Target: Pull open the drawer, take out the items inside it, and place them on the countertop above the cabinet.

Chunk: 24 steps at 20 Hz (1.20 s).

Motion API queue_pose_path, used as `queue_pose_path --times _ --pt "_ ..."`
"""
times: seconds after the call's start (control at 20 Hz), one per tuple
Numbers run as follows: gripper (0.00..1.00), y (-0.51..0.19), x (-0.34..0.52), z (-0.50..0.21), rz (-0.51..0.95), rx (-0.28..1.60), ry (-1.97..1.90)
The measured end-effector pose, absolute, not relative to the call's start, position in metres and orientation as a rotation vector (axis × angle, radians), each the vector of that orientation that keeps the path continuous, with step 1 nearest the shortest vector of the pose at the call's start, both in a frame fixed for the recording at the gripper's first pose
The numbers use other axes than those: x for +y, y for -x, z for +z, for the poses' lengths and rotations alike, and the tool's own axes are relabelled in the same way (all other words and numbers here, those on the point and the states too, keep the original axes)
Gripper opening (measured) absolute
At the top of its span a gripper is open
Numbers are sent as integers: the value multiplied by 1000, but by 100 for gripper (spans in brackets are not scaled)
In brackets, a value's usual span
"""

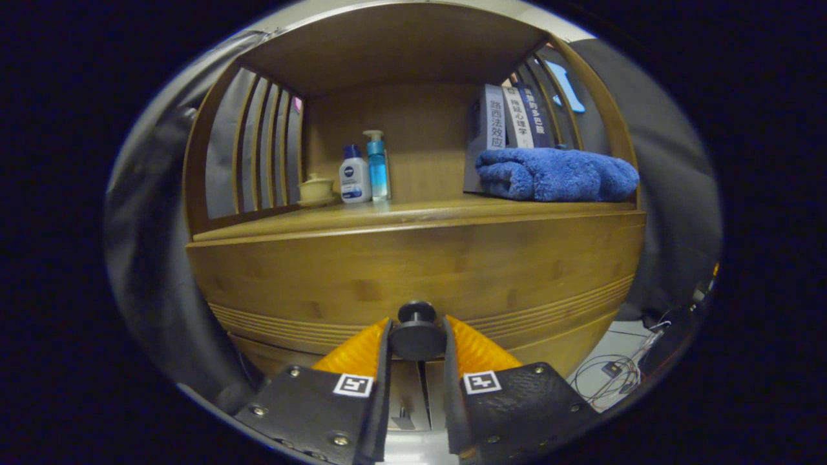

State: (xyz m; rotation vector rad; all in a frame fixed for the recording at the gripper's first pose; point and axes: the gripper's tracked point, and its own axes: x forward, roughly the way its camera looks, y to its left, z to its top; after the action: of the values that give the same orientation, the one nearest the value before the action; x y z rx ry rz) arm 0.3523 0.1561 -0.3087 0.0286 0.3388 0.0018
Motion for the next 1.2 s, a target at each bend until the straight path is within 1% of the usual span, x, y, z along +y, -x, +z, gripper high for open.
queue_pose_path --times 0.1,0.2,0.85,1.1,1.2 --pt "28 -345 158 -307 8 344 -29" --pt "28 -336 157 -305 16 347 -38" --pt "28 -210 141 -292 43 405 -37" --pt "28 -178 138 -299 42 433 -43" --pt "28 -176 139 -298 37 434 -50"
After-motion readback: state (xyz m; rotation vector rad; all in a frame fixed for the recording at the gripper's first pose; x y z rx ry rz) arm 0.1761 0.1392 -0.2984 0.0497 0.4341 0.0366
